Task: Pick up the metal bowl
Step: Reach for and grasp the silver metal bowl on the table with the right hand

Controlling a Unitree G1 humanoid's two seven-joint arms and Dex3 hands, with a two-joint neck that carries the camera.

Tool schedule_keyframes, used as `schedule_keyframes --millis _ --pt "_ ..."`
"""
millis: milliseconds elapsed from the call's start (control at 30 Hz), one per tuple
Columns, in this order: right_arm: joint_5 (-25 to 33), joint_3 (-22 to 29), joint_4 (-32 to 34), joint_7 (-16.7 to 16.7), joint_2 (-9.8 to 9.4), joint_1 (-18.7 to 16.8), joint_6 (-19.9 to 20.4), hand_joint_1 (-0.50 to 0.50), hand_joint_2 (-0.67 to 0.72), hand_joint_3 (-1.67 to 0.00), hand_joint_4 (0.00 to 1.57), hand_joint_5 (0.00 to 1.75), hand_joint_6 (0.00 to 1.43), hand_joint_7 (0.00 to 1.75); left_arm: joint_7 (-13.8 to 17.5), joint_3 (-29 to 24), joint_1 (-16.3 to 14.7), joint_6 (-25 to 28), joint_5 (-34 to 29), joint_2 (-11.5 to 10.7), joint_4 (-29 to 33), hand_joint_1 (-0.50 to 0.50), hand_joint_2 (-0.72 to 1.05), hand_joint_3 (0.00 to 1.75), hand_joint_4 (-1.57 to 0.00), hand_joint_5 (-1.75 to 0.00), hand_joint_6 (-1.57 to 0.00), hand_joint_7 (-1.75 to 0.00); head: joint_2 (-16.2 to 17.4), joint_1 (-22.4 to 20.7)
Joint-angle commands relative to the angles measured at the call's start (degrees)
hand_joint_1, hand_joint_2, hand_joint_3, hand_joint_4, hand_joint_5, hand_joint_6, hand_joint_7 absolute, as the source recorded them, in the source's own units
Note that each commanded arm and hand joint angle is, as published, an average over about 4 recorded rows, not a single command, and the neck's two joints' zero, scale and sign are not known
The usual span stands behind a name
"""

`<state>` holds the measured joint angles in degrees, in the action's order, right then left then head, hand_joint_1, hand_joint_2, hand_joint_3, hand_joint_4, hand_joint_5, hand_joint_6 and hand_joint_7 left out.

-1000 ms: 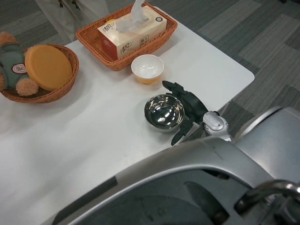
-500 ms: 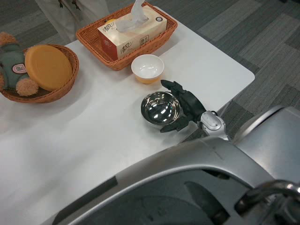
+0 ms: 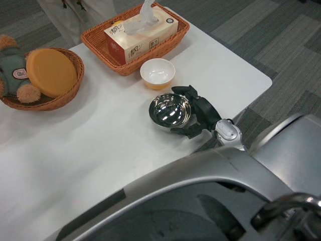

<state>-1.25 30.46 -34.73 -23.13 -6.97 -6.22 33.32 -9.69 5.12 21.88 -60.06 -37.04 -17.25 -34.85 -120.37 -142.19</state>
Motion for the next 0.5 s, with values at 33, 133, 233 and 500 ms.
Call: schedule_keyframes --millis 33,133,233,500 --pt "-0.64 0.70 0.98 0.19 -0.28 0.33 1.35 -0.46 -0.54 -1.27 0.36 1.43 0.00 1.24 -0.24 -0.06 -0.08 0.21 -0.13 -0.77 -0.13 -0.50 -0.72 0.09 0.00 0.00 0.00 0.00 -0.07 -0.10" --pt "-1.48 0.96 1.55 0.19 -0.41 0.33 1.40 -0.46 -0.54 -1.27 0.40 1.45 0.00 1.29 -0.24 0.02 -0.08 0.21 -0.13 -0.77 -0.13 -0.50 -0.72 0.09 0.00 0.00 0.00 0.00 -0.17 -0.32" --pt "-2.31 1.18 2.23 0.19 -0.61 0.25 1.40 -0.46 -0.54 -1.33 0.43 1.53 0.03 1.34 -0.24 0.07 -0.10 0.21 -0.13 -0.77 -0.11 -0.50 -0.72 0.09 0.00 0.00 0.00 0.00 -0.20 -0.48" --pt "-2.62 1.29 3.18 0.19 -1.12 0.16 1.40 -0.42 -0.54 -1.35 0.56 1.55 0.10 1.43 -0.24 0.07 -0.41 0.21 -0.13 -0.70 -0.05 -0.50 -0.72 0.09 0.00 0.00 0.00 0.00 -0.23 -1.24"
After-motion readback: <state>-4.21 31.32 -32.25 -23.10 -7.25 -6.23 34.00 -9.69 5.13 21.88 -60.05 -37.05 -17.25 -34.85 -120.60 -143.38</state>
